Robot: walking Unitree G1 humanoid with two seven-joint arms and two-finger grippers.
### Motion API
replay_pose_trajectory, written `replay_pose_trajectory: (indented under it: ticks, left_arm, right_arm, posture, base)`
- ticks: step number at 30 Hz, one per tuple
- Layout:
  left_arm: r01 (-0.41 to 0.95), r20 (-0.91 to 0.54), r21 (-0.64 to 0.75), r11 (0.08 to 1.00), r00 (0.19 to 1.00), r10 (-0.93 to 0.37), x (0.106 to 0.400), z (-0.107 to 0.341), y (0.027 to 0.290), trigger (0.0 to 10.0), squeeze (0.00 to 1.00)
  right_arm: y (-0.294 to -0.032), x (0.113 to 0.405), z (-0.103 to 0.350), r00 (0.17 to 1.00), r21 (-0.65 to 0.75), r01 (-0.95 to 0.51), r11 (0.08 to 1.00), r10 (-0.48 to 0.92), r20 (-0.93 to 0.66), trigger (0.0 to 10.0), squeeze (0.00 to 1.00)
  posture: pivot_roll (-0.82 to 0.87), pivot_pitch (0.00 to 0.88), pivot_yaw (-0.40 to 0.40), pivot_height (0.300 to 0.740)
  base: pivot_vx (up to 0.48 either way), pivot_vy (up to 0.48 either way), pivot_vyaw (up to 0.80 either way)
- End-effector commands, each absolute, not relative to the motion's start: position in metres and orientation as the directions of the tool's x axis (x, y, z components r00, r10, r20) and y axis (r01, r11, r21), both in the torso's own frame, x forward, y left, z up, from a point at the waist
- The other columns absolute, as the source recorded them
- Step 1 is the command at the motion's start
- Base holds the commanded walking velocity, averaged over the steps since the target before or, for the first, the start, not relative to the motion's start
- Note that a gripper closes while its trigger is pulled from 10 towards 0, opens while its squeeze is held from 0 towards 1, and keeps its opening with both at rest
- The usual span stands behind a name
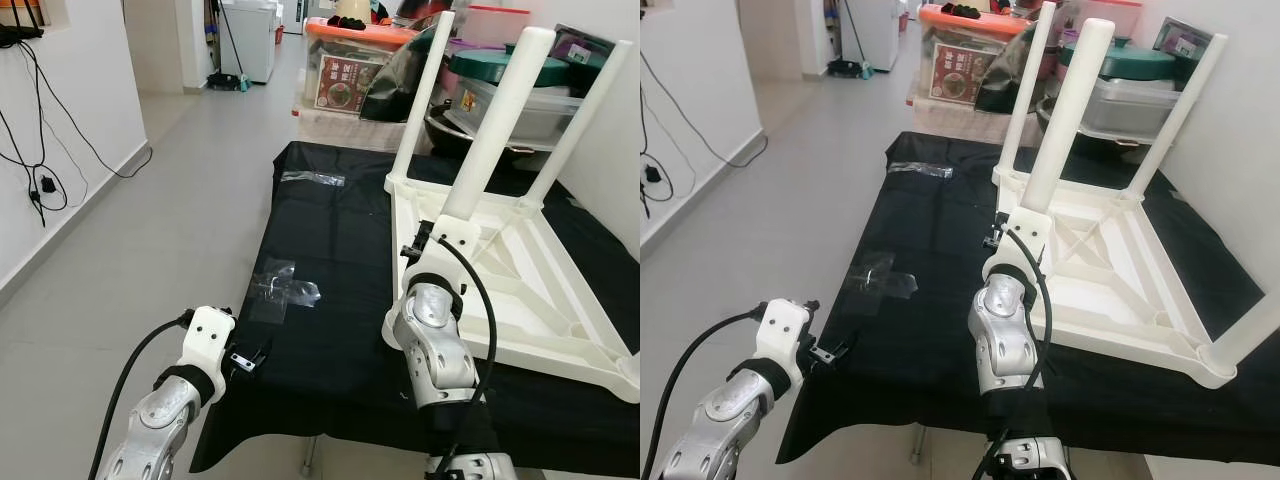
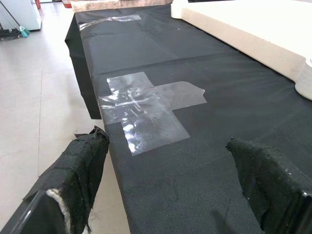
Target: Building children table
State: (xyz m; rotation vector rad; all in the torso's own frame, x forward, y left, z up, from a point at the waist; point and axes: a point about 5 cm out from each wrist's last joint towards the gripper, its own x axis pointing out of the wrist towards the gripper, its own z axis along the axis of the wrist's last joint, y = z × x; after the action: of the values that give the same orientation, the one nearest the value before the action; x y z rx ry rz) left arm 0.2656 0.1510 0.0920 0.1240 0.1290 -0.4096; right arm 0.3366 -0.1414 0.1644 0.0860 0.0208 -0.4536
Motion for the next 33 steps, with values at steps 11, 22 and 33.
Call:
replay_pose_trajectory:
  ticks: [11,22,33]
  left_arm:
    - [0.409,-0.158,0.108,0.906,0.907,-0.390,0.267,0.091,0.149,10.0,0.00]
    - [0.405,-0.158,0.117,0.907,0.909,-0.386,0.268,0.091,0.151,10.0,0.00]
    - [0.412,-0.162,0.118,0.903,0.906,-0.392,0.268,0.089,0.149,10.0,0.00]
  right_arm:
    - [-0.159,0.325,0.114,0.821,-0.021,0.518,0.855,-0.504,-0.268,10.0,0.00]
    - [-0.158,0.331,0.124,0.837,0.049,0.501,0.864,-0.469,-0.283,10.0,0.00]
    - [-0.162,0.328,0.116,0.829,0.044,0.496,0.867,-0.458,-0.321,10.0,0.00]
  posture:
    - [0.03,0.000,-0.085,0.740]
    - [0.04,0.000,-0.087,0.740]
    - [0.03,0.000,-0.083,0.740]
  base:
    - [0.000,0.000,0.00]
    - [0.000,0.000,0.00]
    - [0.000,0.000,0.00]
